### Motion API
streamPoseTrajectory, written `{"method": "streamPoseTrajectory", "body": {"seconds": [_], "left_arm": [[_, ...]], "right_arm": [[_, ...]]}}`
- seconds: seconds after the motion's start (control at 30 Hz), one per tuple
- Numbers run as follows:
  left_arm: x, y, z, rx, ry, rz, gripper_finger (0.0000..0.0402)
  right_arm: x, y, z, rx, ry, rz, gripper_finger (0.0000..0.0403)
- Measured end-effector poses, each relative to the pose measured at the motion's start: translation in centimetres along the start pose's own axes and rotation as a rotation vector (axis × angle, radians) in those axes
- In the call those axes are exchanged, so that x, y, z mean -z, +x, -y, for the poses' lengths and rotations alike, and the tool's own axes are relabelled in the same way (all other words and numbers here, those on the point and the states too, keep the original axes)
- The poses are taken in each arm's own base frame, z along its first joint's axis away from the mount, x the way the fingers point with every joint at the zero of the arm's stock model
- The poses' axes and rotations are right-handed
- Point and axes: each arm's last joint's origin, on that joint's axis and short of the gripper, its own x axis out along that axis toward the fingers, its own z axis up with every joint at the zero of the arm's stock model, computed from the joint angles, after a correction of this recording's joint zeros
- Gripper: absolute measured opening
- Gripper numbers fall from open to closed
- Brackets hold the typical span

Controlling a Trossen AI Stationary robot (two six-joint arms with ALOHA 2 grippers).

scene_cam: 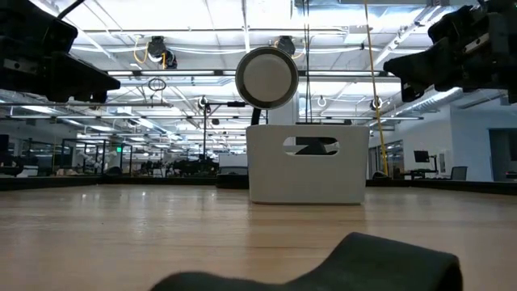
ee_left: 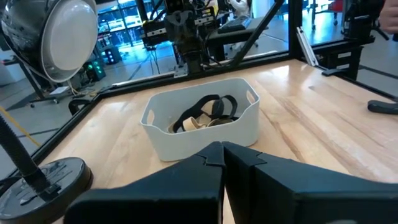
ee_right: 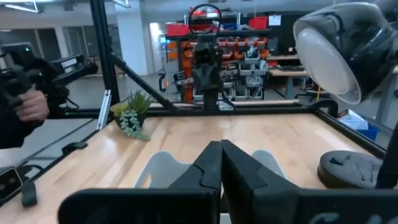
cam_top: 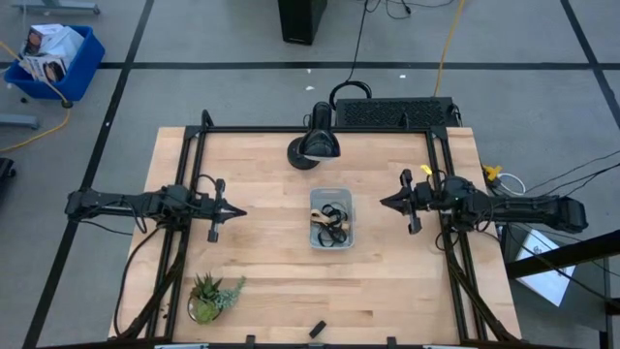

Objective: Pick and place rubber bands into bin
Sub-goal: Return to home position

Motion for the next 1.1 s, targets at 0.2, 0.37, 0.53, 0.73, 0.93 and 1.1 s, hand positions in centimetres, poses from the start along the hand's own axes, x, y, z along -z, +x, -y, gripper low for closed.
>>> {"method": "streamPoseTrajectory", "body": {"seconds": [0.2,0.37,0.53,0.73,0.93,1.1], "left_arm": [[-0.5,-0.04,0.01,0.023,0.022,0.059,0.0],[-0.96,-0.07,-0.08,0.012,0.053,0.107,0.0],[-0.96,-0.07,-0.08,0.012,0.057,0.107,0.0],[-0.96,-0.07,-0.08,0.013,0.032,0.107,0.0],[-0.66,-0.05,-0.07,0.007,-0.027,0.074,0.0011],[-0.54,-0.04,-0.07,0.0,-0.049,0.06,0.0012]], "right_arm": [[-0.32,-0.03,-0.24,-0.019,-0.028,0.032,0.0],[-0.81,-0.19,-0.37,-0.027,-0.042,0.08,0.0],[-0.85,-0.31,-0.4,-0.027,-0.043,0.082,0.0],[-0.76,-0.31,-0.48,-0.054,-0.035,0.072,0.0],[-0.77,-0.31,-0.49,-0.057,-0.02,0.072,0.0],[-0.89,-0.32,-0.5,-0.058,0.005,0.083,0.0]]}}
